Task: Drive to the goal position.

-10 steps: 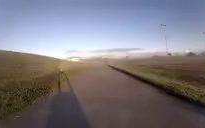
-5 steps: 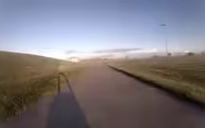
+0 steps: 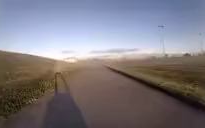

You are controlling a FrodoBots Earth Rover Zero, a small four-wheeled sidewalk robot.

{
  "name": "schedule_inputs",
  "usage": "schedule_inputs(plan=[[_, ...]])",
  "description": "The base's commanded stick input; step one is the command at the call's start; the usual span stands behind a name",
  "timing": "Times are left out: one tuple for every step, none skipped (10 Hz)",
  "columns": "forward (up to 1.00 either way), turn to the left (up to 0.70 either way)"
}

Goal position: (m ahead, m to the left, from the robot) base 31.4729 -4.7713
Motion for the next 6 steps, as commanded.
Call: schedule_inputs(plan=[[0.70,0.00],[0.70,0.00],[0.70,0.00],[0.70,0.00],[0.70,0.00],[0.70,0.00]])
